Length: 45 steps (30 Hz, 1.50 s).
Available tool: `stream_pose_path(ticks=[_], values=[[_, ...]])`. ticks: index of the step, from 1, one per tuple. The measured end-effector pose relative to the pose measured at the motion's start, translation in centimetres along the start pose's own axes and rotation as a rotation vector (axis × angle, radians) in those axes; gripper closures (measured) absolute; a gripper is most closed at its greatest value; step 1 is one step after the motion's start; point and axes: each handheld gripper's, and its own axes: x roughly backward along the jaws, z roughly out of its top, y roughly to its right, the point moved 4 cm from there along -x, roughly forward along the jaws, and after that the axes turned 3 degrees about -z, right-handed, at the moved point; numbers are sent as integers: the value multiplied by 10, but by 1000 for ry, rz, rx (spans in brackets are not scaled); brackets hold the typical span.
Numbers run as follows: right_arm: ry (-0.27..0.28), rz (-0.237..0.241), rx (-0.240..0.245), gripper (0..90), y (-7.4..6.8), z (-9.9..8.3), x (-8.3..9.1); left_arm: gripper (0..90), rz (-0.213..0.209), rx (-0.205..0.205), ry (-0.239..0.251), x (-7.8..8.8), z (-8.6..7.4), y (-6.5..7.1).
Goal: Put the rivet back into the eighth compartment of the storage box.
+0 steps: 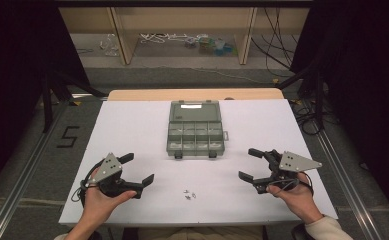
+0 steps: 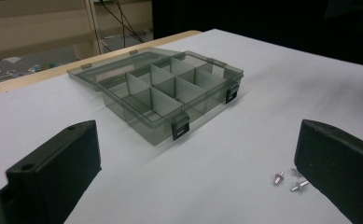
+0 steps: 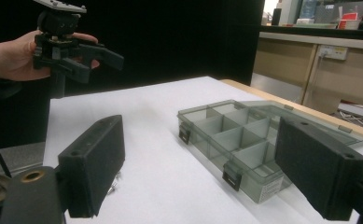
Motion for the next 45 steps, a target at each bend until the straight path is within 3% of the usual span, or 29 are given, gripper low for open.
stream_pose_path(ticks=[5,7,10,11,12,14,15,19,20,22,25,27,28,29,35,45], values=[[-20,-10,12,173,0,0,1,15,-32,-40,-63,-3,-3,4],[-4,-21,26,173,0,0,-1,40,-50,-77,-150,-5,-4,7],[-24,-7,36,173,1,-1,-1,159,-101,-101,-242,-10,0,11],[-24,-7,36,173,1,-1,-1,195,-101,-101,-242,-10,0,11],[-26,-11,29,173,1,-2,-2,202,-142,-120,-295,-15,6,15],[-22,-9,30,173,0,-2,-3,233,-191,-165,-356,-21,13,19],[-28,-2,37,173,0,-2,-3,236,-194,-176,-379,-26,16,21],[-57,20,39,173,-1,-4,-4,247,-260,-315,-593,-49,20,31],[-57,20,39,173,-1,-4,-4,247,-260,-315,-593,-49,20,31],[-55,20,35,173,-1,-4,-4,264,-290,-359,-674,-68,20,39],[-46,35,32,173,-1,-4,-4,304,-313,-382,-714,-80,20,42],[-44,35,29,173,-1,-5,-5,336,-372,-399,-792,-94,17,46],[-69,29,16,173,-2,-5,-4,347,-372,-399,-792,-94,17,46],[-57,29,33,173,-1,-5,-5,366,-403,-417,-847,-102,16,48],[-55,31,31,173,-1,-5,-5,396,-423,-465,-910,-122,14,57],[-53,33,30,173,-1,-5,-5,479,-422,-489,-979,-139,3,59]])
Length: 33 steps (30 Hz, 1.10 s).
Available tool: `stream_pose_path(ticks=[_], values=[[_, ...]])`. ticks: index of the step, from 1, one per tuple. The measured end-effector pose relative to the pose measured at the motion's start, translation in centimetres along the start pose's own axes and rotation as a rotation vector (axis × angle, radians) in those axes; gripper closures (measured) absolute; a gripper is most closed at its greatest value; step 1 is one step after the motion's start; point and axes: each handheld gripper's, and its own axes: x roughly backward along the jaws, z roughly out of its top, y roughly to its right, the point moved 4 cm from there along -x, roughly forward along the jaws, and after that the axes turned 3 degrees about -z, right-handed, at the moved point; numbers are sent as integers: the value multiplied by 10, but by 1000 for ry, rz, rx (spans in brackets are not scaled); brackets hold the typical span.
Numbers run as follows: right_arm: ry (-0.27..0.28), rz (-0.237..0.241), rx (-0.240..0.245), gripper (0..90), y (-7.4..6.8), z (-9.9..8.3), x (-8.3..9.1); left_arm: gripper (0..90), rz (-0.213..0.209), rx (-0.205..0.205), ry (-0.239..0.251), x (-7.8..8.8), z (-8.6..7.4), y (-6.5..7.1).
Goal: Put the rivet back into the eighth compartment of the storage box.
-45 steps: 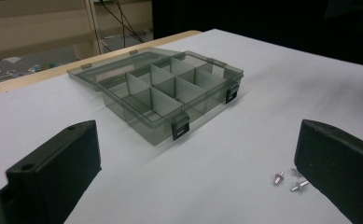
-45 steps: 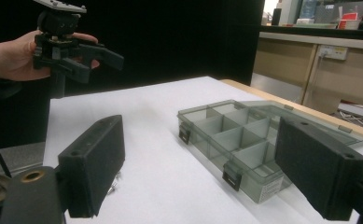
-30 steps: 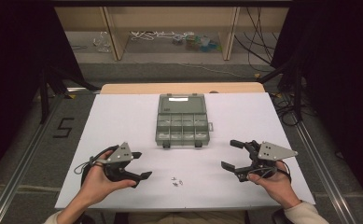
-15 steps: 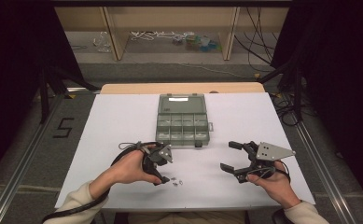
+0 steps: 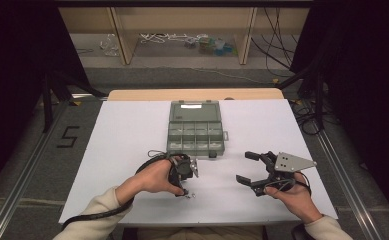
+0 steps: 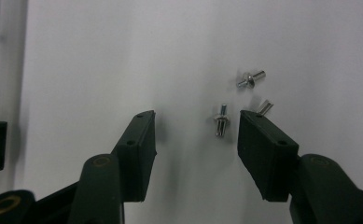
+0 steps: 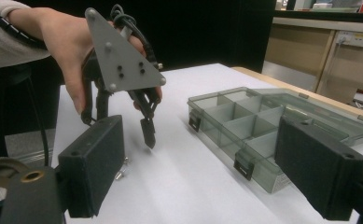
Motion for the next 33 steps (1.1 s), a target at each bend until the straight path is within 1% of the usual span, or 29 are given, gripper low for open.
stream_pose_path(ticks=[2,3,5,8,11,12,14,20,25,29,31,33], values=[[0,-1,-1,173,0,0,0,492,-4,3,-3,-2,1,1],[0,-1,0,173,0,0,0,497,-4,-4,-4,-2,2,1],[-1,-2,1,173,0,0,0,503,-4,0,-4,-3,2,1],[-3,0,1,173,0,0,0,519,-12,-2,-13,-4,4,2],[-1,0,0,173,0,0,0,532,-18,7,-29,-5,6,3],[-1,1,0,173,0,0,0,533,-11,-1,-38,-4,7,3],[-2,2,-1,173,0,0,0,547,-10,10,-43,-5,8,4],[-4,1,1,173,0,0,0,641,-13,10,-70,-5,10,8],[-5,-2,0,174,0,0,1,721,-16,27,-76,-4,10,9],[-7,-4,1,174,1,0,1,814,-22,35,-66,-4,10,9],[-2,-13,1,174,1,0,1,821,-29,31,-60,-4,9,9],[1,-10,1,174,1,0,0,823,-32,33,-55,-4,8,9]])
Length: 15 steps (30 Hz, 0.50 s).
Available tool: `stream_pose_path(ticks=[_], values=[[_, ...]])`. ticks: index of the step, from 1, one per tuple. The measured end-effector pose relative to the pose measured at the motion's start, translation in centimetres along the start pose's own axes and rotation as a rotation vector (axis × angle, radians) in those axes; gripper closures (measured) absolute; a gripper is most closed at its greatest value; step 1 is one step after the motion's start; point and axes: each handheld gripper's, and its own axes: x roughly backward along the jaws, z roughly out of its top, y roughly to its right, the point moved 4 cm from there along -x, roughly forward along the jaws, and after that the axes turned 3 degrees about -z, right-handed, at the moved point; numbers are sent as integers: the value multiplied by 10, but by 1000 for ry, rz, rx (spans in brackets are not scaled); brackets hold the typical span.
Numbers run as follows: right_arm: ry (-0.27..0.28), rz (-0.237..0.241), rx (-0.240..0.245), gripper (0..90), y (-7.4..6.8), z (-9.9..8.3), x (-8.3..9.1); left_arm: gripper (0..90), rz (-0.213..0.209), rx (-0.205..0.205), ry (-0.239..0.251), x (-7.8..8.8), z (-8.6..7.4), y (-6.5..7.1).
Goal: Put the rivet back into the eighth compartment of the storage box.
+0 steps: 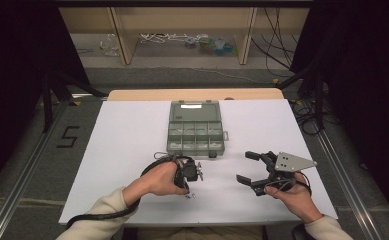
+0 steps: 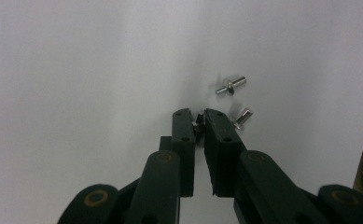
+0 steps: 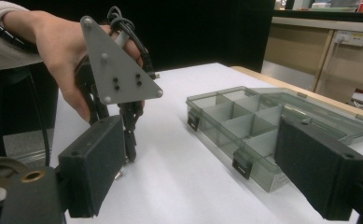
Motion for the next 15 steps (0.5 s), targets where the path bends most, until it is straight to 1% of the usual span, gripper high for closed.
stream_pose_path(ticks=[1,5,6,9,10,11,12,13,14,15], values=[[9,-13,-4,173,0,0,-1,824,-8,5,9,0,-1,-1],[6,-10,-4,174,0,0,0,825,-4,2,17,1,-2,-1],[-19,5,0,174,1,0,2,826,-4,3,20,1,-2,-1],[-20,5,-1,174,1,0,2,826,-13,1,27,2,-4,-2],[-34,9,-15,174,0,-1,3,826,-10,-2,40,4,-4,-3],[-45,15,-30,174,-1,-1,3,826,-11,5,58,7,-4,-3],[-42,14,-30,174,-1,-1,3,826,-11,5,58,7,-4,-3],[-33,10,-18,174,0,-1,2,826,-7,3,91,13,-5,-5],[-20,4,-4,174,1,0,2,826,-2,1,103,16,-6,-5],[-3,-5,-8,174,1,0,1,826,-2,1,103,16,-6,-5]])
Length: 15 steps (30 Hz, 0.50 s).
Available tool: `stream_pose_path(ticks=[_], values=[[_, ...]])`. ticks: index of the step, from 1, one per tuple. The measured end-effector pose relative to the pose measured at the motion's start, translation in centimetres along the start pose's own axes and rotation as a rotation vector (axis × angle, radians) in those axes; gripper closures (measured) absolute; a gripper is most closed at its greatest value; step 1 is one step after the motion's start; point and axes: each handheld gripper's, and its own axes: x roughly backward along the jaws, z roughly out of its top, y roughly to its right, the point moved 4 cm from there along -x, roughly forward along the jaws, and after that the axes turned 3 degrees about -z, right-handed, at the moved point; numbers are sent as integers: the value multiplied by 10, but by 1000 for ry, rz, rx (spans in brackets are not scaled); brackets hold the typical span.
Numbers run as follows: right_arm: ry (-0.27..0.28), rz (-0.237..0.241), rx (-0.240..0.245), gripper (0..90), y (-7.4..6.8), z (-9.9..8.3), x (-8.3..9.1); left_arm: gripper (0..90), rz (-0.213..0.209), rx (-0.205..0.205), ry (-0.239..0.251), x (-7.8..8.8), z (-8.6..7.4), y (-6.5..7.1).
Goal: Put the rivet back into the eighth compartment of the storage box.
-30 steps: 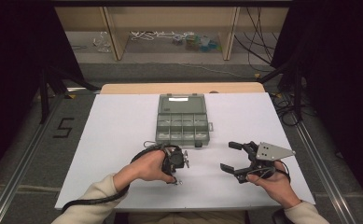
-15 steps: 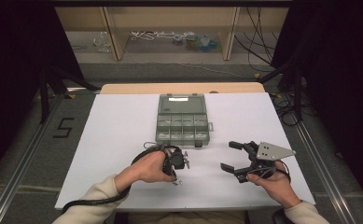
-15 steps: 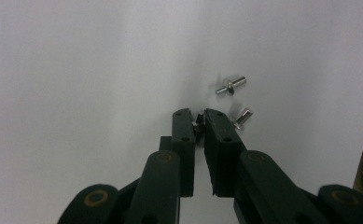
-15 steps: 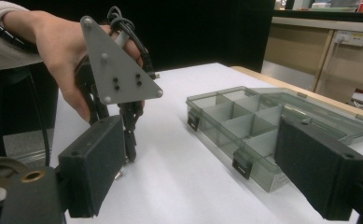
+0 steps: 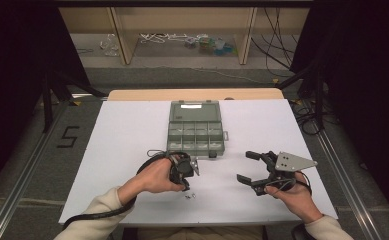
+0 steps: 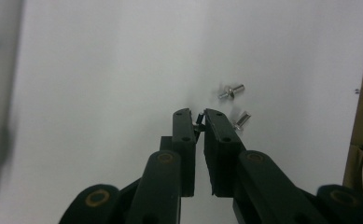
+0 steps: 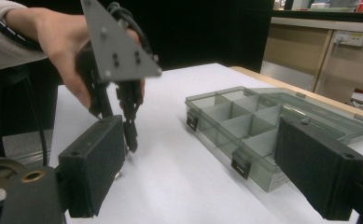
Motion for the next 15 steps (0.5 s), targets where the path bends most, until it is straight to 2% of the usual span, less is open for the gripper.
stream_pose_path(ticks=[3,11,12,15], values=[[-12,0,5,175,1,0,1,826,17,-4,57,6,-1,-4],[-17,4,5,175,1,0,2,825,45,8,82,6,-2,-7],[-16,5,5,175,1,0,2,825,57,13,100,9,-1,-8],[-11,4,6,175,1,0,2,825,65,18,110,10,-1,-9]])
